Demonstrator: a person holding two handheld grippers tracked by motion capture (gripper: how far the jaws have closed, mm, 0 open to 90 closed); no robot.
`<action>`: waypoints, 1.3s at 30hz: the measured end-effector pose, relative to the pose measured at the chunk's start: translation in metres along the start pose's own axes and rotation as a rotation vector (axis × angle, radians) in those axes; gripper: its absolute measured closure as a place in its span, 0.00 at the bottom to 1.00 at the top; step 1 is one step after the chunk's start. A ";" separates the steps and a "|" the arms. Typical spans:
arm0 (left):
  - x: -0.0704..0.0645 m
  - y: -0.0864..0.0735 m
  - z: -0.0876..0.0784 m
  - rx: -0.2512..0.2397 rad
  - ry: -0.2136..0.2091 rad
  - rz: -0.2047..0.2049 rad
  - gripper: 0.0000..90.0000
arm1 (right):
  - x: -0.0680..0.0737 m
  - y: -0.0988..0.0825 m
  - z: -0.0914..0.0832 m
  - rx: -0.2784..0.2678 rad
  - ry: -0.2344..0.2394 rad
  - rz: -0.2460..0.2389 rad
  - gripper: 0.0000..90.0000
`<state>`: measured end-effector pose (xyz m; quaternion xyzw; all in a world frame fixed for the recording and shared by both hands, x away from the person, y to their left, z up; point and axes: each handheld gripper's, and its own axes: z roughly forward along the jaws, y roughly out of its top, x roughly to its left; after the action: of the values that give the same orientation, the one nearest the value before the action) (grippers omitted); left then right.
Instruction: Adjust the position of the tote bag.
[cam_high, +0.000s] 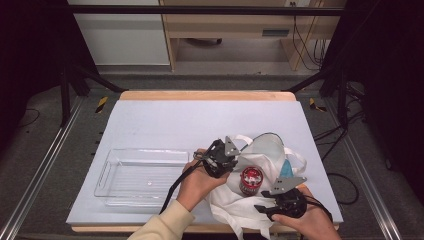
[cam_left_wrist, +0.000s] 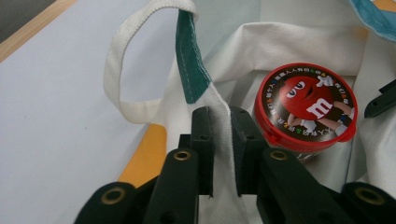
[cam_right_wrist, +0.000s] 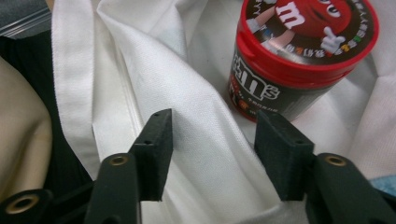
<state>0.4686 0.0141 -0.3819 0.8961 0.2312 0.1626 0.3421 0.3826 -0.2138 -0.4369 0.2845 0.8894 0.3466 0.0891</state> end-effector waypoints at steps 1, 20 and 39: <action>0.002 0.000 -0.001 0.008 0.003 -0.001 0.93 | 0.000 -0.001 0.000 -0.006 0.003 -0.004 0.59; 0.044 -0.010 0.011 0.141 0.051 -0.048 0.98 | 0.010 -0.012 0.000 -0.014 0.007 -0.031 0.93; 0.067 -0.026 0.025 0.192 0.062 -0.110 0.98 | 0.014 -0.019 -0.005 -0.010 0.027 -0.042 0.95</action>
<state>0.5280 0.0530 -0.4087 0.9052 0.3053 0.1482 0.2558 0.3604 -0.2205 -0.4452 0.2607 0.8946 0.3527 0.0858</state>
